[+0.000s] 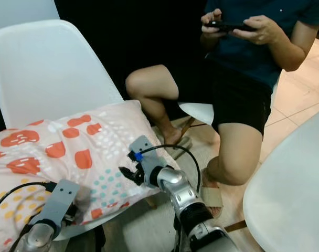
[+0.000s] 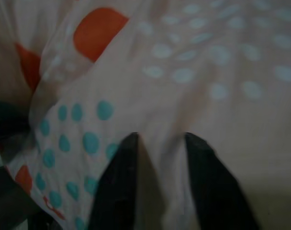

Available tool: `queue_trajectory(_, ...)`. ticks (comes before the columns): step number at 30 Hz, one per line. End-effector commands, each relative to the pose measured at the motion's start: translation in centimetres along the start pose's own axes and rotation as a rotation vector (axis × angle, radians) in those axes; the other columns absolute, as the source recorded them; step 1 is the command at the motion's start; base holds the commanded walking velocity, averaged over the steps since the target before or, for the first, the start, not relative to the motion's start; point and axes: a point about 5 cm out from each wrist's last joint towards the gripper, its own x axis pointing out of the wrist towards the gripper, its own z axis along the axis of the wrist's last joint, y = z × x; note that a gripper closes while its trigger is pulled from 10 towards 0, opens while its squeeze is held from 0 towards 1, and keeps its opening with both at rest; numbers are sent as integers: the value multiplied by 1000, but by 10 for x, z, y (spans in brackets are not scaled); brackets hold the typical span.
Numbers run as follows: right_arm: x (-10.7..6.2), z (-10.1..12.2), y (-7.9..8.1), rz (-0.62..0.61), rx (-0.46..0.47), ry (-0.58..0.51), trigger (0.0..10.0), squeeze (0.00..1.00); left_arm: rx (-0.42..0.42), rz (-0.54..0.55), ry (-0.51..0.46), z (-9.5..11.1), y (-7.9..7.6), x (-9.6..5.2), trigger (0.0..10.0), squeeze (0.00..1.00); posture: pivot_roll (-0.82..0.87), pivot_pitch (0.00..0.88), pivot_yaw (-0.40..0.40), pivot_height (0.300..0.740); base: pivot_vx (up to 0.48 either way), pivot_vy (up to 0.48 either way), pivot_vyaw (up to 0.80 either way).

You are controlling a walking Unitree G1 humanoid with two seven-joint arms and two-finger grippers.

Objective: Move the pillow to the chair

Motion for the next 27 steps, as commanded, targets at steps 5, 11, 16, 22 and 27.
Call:
queue_trajectory(5, 12, -7, 11, 17, -121, 67, 0, 0, -31, -21, 26, -12, -4, -3, 10000, 0, -7, 131, -98, 558, 0, 0, 0)
queue_trajectory(11, 16, -6, 11, -14, -126, 78, 0, 0, -38, -30, 15, -14, -4, -4, 10000, 0, -4, 129, -100, 558, 0, 0, 0)
queue_trajectory(16, 17, -5, 8, -44, -139, 83, 0, 0, -40, -39, 5, -15, -2, -11, 10000, 0, -6, 127, -94, 558, 0, 0, 0)
queue_trajectory(22, 18, -5, 4, -78, -163, 96, 0, 0, -79, -40, 24, -33, 1, -35, 10000, 0, -1, 126, -87, 558, 0, 0, 0)
queue_trajectory(27, 19, -5, 7, -70, -173, 97, 0, 0, -116, 11, 172, -70, 0, -46, 10000, 0, 6, 129, -93, 558, 0, 0, 0)
